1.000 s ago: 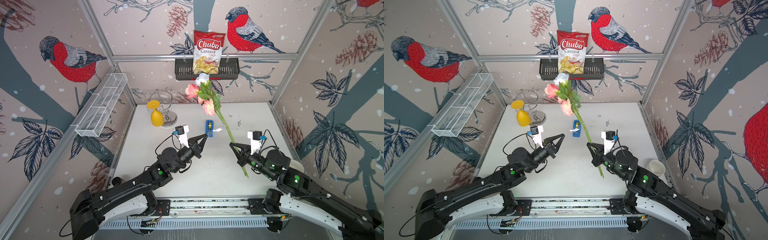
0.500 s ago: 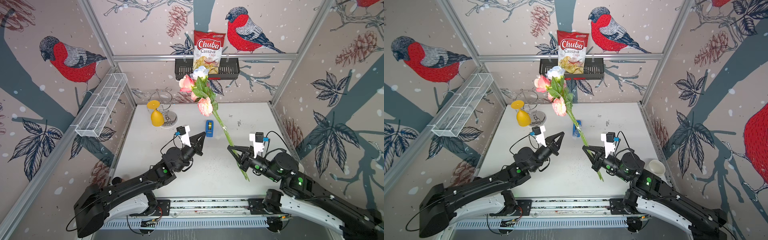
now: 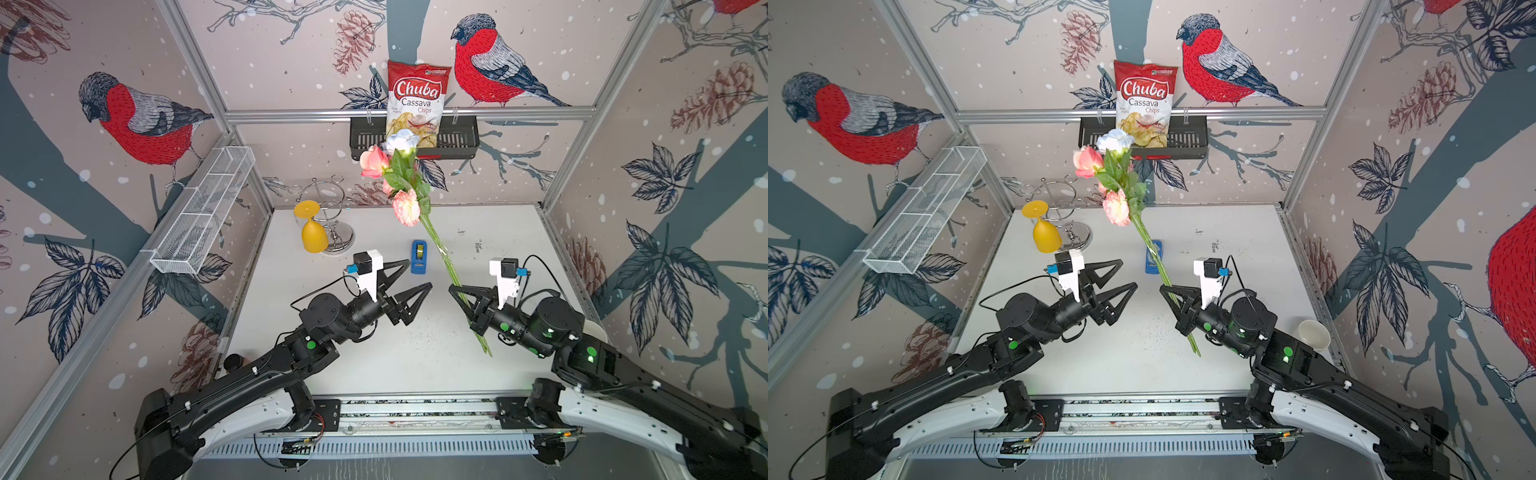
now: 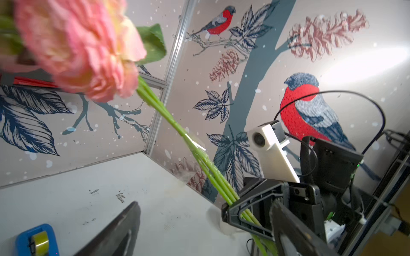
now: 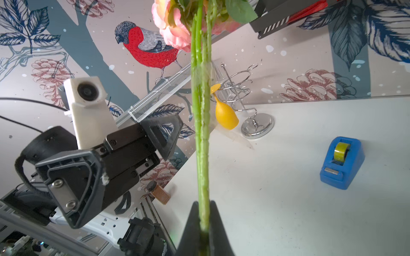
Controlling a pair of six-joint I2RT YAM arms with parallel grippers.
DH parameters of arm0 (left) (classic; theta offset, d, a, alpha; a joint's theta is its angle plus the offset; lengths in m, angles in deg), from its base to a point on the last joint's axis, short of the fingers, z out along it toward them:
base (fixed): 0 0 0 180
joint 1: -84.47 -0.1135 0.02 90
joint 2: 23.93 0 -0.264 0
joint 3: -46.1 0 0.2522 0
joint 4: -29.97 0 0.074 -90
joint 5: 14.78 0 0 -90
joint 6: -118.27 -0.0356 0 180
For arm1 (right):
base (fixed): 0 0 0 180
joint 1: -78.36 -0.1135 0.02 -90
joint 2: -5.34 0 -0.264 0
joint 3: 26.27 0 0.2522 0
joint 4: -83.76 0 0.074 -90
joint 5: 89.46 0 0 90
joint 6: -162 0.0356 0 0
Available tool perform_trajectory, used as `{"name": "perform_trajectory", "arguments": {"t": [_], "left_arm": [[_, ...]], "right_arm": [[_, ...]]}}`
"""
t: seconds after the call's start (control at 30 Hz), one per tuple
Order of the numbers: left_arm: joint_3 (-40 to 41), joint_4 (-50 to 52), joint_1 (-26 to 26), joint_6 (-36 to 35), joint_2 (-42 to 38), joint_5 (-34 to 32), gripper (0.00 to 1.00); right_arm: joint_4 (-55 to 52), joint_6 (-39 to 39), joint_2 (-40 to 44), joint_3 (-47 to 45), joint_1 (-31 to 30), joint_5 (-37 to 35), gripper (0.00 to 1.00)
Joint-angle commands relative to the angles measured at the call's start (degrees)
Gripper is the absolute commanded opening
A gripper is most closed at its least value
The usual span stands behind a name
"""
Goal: Wrap bouquets with tape
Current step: Wrap the tape around the bouquet.
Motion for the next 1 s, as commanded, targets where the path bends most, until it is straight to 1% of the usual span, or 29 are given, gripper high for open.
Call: {"name": "perform_trajectory", "arguments": {"t": [0.0, 0.03, 0.1, 0.17, 0.23, 0.27, 0.47, 0.53, 0.6, 0.67, 0.73, 0.87, 0.97], "left_arm": [[-4.42, 10.39, -0.2, -12.49, 2.17, 2.0, 0.92], [-5.58, 12.13, -0.4, -12.23, 2.47, -1.41, 0.92], [-5.85, 12.63, -1.84, -14.6, 2.27, -1.46, 0.9], [-5.78, 12.67, -4.41, -15.26, 1.76, 2.08, 0.89], [-5.44, 11.87, -6.86, -14.3, 1.22, 5.5, 0.84], [-5.43, 11.77, -7.68, -14.44, 1.05, 8.23, 0.83], [-4.61, 10.86, -8.2, -16.61, 0.29, 19.75, 0.81], [-4.29, 10.43, -8.16, -17.06, 0.09, 21.65, 0.79], [-4.42, 10.82, -8.29, -17.52, -0.01, 20.93, 0.73], [-4.54, 11.1, -8.44, -17.34, 0.23, 19.09, 0.6], [-4.77, 11.4, -8.55, -17.36, 0.62, 19.19, 0.51], [-4.69, 11.91, -8.7, -17.43, 0.79, 20.1, 0.18], [-3.83, 11.97, -8.8, -17.58, 0.23, 17.98, 0.03]], "right_arm": [[2.38, -2.38, -0.16, 0.78, -0.67, 2.87, 0.0], [2.2, -2.68, -0.32, 0.88, -0.89, 3.06, 0.0], [1.91, -3.13, -0.58, 1.07, -1.3, 3.39, 0.0], [1.68, -3.53, -0.85, 1.23, -1.68, 3.66, 0.0], [1.78, -4.1, -1.11, 1.29, -2.01, 4.2, 0.0], [1.79, -4.29, -1.28, 1.41, -2.23, 4.33, 0.0], [1.67, -5.34, -1.66, 2.04, -3.02, 4.97, 0.0], [1.39, -5.48, -1.66, 2.2, -3.15, 4.75, 0.0], [1.23, -5.73, -1.58, 2.25, -3.37, 4.94, 0.0], [1.15, -5.83, -1.4, 2.21, -3.5, 5.05, 0.0], [1.19, -5.92, -1.4, 2.3, -3.66, 5.09, 0.0], [1.32, -6.1, -1.07, 2.3, -4.11, 4.74, 0.0], [1.67, -6.35, -0.55, 2.21, -4.38, 4.71, 0.0]]}}
